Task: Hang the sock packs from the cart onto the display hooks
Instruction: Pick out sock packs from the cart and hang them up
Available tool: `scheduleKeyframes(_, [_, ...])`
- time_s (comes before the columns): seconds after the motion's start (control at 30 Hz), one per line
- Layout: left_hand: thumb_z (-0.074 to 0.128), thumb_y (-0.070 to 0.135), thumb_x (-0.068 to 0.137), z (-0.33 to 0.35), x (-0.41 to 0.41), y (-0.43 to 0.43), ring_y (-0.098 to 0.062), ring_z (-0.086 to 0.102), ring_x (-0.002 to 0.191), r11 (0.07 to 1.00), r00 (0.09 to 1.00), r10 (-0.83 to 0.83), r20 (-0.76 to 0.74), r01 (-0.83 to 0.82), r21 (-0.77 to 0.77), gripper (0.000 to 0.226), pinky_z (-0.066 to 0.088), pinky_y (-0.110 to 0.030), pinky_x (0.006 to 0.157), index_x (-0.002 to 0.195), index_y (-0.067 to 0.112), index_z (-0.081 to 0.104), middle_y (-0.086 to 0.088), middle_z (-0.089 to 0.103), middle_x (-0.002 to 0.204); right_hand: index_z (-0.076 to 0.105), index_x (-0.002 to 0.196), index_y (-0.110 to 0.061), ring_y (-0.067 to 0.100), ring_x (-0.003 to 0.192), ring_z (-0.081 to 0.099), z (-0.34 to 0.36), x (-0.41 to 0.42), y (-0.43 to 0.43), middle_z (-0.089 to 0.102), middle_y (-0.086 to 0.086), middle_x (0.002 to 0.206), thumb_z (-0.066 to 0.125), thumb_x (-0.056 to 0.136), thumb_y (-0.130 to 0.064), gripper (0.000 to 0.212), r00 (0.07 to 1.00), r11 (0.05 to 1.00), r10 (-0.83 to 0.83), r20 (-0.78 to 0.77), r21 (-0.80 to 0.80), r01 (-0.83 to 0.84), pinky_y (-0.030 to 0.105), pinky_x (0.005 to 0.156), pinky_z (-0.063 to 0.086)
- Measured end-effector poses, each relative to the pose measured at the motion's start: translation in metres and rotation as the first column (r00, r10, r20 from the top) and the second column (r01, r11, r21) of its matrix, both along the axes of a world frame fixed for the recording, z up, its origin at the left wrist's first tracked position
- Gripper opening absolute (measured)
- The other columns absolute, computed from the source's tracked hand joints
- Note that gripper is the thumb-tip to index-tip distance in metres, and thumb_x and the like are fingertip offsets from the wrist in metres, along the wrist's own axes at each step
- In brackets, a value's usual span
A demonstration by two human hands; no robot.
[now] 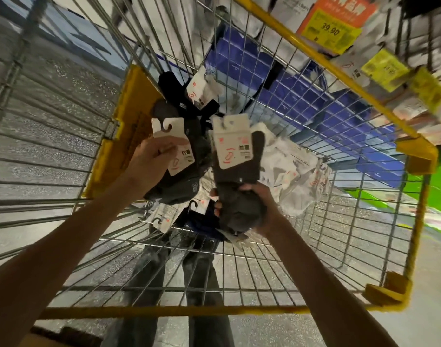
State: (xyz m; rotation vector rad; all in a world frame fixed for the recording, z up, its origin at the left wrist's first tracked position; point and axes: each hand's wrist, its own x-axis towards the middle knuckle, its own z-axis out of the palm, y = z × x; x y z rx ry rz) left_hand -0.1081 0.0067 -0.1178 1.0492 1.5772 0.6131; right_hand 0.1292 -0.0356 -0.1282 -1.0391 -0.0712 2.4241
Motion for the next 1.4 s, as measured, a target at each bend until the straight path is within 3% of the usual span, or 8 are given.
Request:
scheduleKeyframes(0.23, [0.046,0.062,0.092,0.023,0.004,0.005,-0.022,0.069,0.104,0.936,0.917,0.227,0.327,-0.113,-0.333,0.042,0.046,-0.039,0.096,0.092,0.036,0.079,0.002,0.077,0.091,0.032,0.148,-0.003,0.048,0.126,0.044,-0.004,-0.040,-0.002,0.043,0.031,0.142,0.057,0.078,-0.017,0.076,0.991,0.988,0.124,-0.056,-0.080,-0.128,0.055,0.114,0.027])
scheduleKeyframes(0.53, [0.074,0.011,0.083,0.018,-0.020,0.012,-0.016,0.073,0.094,0.919,0.866,0.366,0.341,-0.278,-0.278,0.028,0.060,-0.025,0.072,0.111,0.011,0.070,0.000,0.077,0.099,0.064,0.107,-0.011,0.020,0.084,0.069,-0.005,-0.063,0.007,0.072,0.005,0.090,0.052,0.097,-0.031,0.025,0.933,0.984,0.174,0.315,-0.015,-0.178,0.037,0.086,0.054])
scheduleKeyframes(0.8, [0.070,0.019,0.089,0.028,-0.040,0.019,-0.005,0.059,0.106,0.969,0.963,-0.053,-0.264,0.114,0.219,0.040,0.052,-0.013,0.084,0.126,0.029,0.059,0.009,0.064,0.114,0.062,0.113,-0.003,0.012,0.085,0.061,-0.068,-0.066,0.015,0.066,0.011,0.106,0.050,0.093,0.000,0.023,0.313,0.791,-0.107,0.944,0.272,-0.548,0.007,0.063,0.043])
scheduleKeyframes(0.9, [0.069,0.027,0.087,0.018,-0.040,0.024,-0.018,0.059,0.112,0.965,0.911,-0.068,-0.407,0.164,0.206,0.043,0.052,-0.037,0.096,0.128,0.024,0.056,0.000,0.064,0.120,0.060,0.117,-0.005,0.020,0.098,0.062,-0.079,-0.086,0.034,0.063,0.009,0.115,0.058,0.091,-0.006,0.026,0.346,0.670,-0.162,0.924,0.361,-0.649,0.010,0.075,0.049])
scheduleKeyframes(1.0, [0.060,0.046,0.081,0.012,-0.045,0.028,-0.023,0.059,0.120,0.972,0.891,-0.062,-0.450,0.157,0.177,0.053,0.053,-0.047,0.095,0.130,0.032,0.049,-0.002,0.062,0.129,0.034,0.143,-0.010,0.033,0.128,0.040,-0.094,-0.108,0.052,0.034,0.018,0.143,0.079,0.077,-0.033,0.084,0.287,0.628,-0.033,0.957,0.243,-0.739,0.041,0.108,0.041])
scheduleKeyframes(1.1, [0.057,0.050,0.079,0.011,-0.046,0.027,-0.024,0.056,0.122,0.966,0.865,-0.101,-0.491,0.204,0.161,0.057,0.052,-0.048,0.097,0.131,0.028,0.049,-0.004,0.059,0.132,0.013,0.153,-0.016,0.051,0.131,0.030,-0.104,-0.123,0.051,0.014,0.026,0.147,0.084,0.069,-0.041,0.113,0.189,0.589,-0.062,0.980,0.189,-0.786,0.058,0.106,0.038])
scheduleKeyframes(1.23, [0.055,0.053,0.076,0.010,-0.047,0.025,-0.023,0.056,0.124,0.969,0.867,-0.099,-0.488,0.196,0.152,0.061,0.052,-0.048,0.098,0.132,0.029,0.049,-0.003,0.057,0.136,0.018,0.153,-0.026,0.057,0.125,0.037,-0.107,-0.129,0.054,-0.001,0.025,0.154,0.081,0.075,-0.032,0.100,0.138,0.516,-0.109,0.984,0.175,-0.839,0.056,0.101,0.043])
scheduleKeyframes(1.4, [0.064,0.043,0.081,0.016,-0.045,0.022,-0.027,0.058,0.119,0.968,0.855,-0.088,-0.510,0.195,0.160,0.054,0.053,-0.048,0.096,0.129,0.020,0.054,-0.009,0.060,0.130,0.054,0.113,-0.011,0.032,0.090,0.057,-0.097,-0.106,0.075,0.037,0.014,0.128,0.078,0.075,-0.020,0.046,0.054,0.488,-0.097,0.994,0.094,-0.868,0.039,0.082,0.055])
